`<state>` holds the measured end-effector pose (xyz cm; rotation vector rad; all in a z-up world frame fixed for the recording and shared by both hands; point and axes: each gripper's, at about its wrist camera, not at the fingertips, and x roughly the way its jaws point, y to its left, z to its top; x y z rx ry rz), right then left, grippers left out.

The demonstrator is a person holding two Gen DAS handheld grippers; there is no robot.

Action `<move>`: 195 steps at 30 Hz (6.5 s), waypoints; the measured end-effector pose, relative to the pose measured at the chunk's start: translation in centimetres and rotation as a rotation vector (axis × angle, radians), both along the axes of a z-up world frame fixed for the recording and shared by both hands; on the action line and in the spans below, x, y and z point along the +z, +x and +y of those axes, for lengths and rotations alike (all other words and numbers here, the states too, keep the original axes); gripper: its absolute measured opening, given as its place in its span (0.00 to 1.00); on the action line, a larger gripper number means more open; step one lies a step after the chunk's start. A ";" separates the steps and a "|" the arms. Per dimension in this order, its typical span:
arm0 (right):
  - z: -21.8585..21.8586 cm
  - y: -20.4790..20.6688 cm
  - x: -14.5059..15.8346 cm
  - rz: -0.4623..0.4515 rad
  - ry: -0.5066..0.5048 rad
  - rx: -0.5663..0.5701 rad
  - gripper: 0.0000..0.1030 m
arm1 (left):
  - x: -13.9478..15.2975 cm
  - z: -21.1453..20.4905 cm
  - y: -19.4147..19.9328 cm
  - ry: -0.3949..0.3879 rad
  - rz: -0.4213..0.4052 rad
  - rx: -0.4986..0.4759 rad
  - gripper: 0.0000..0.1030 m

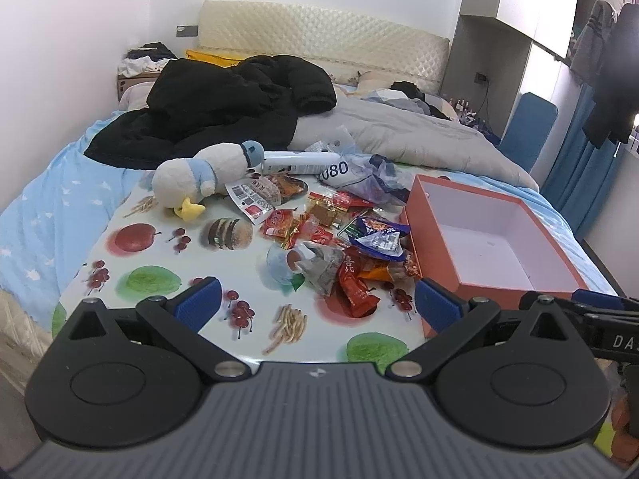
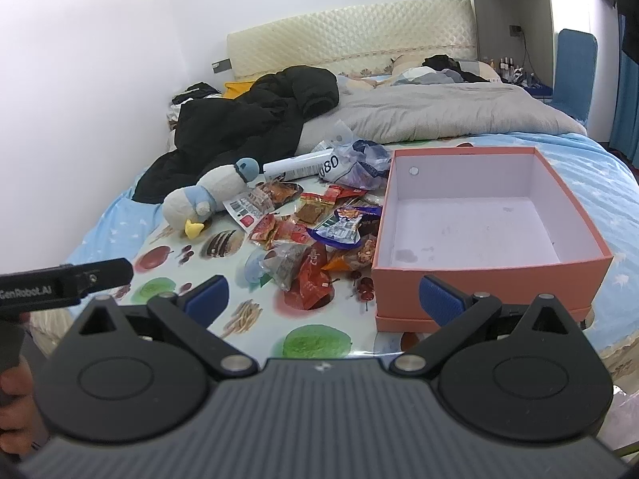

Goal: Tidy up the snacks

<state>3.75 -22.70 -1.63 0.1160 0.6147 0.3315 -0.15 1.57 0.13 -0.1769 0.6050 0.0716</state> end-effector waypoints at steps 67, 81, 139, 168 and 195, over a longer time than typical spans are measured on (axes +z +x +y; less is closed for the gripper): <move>5.4 7.4 -8.5 0.135 -0.029 0.161 0.71 | -9.9 2.9 15.6 -0.073 0.125 -0.111 0.97; 10.0 14.3 -13.2 0.189 -0.053 0.260 0.58 | -14.9 4.5 24.4 -0.132 0.193 -0.185 0.86; 8.5 10.6 -10.6 0.106 -0.072 0.181 0.45 | -12.4 4.0 15.8 -0.201 0.198 -0.076 0.62; -2.7 4.1 -2.8 0.012 -0.071 -0.073 0.45 | -4.9 -9.1 12.2 -0.302 0.065 -0.331 0.62; -10.8 13.7 -4.8 -0.007 -0.054 -0.139 0.46 | -6.4 -15.6 26.0 -0.236 0.091 -0.368 0.62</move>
